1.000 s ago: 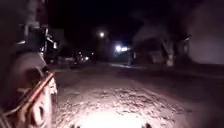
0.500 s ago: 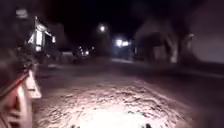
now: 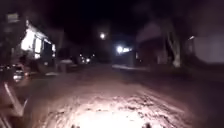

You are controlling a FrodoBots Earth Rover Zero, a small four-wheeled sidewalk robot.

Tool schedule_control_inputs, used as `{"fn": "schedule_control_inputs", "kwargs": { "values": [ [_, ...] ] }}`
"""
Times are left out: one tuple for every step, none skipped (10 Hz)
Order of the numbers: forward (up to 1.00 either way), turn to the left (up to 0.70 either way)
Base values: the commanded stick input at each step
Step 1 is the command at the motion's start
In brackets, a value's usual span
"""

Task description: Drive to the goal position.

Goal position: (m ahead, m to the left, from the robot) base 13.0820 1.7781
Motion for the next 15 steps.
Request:
{"fn": "schedule_control_inputs", "kwargs": {
  "values": [
    [0.7,0.0],
    [0.7,0.0],
    [0.7,0.0],
    [0.7,0.0],
    [0.7,0.0],
    [0.7,0.0],
    [0.7,0.0],
    [0.7,0.0],
    [0.7,0.0],
    [0.7,0.0],
    [0.7,0.0],
    [0.7,0.0],
    [0.7,0.0],
    [0.7,-0.02],
    [0.7,-0.09]
  ]
}}
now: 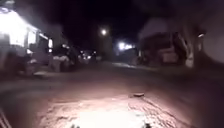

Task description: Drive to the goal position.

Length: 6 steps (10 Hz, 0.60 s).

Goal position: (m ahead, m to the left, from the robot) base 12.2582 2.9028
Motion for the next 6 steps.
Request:
{"fn": "schedule_control_inputs", "kwargs": {
  "values": [
    [0.7,-0.22],
    [0.7,-0.35],
    [0.7,-0.35],
    [0.7,-0.35],
    [0.7,-0.35],
    [0.7,-0.35]
  ]
}}
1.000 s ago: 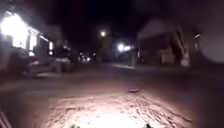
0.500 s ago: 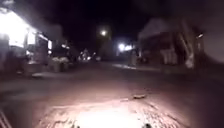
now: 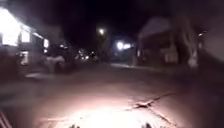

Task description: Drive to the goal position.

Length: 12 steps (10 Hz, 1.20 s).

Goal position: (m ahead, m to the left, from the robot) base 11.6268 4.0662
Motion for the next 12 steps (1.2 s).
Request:
{"fn": "schedule_control_inputs", "kwargs": {
  "values": [
    [0.7,-0.35],
    [0.7,-0.33],
    [0.7,-0.29],
    [0.7,-0.22],
    [0.7,0.0],
    [0.7,0.0],
    [0.7,0.0],
    [0.7,0.0],
    [0.7,0.0],
    [0.7,0.0],
    [0.7,0.0],
    [0.7,0.0]
  ]
}}
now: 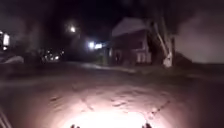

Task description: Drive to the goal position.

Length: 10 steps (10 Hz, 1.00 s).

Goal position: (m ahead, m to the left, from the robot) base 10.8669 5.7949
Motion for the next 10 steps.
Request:
{"fn": "schedule_control_inputs", "kwargs": {
  "values": [
    [0.7,0.0],
    [0.7,0.0],
    [0.7,0.0],
    [0.7,0.0],
    [0.7,0.0],
    [0.7,0.0],
    [0.7,0.0],
    [0.7,0.0],
    [0.7,0.0],
    [0.7,0.0]
  ]
}}
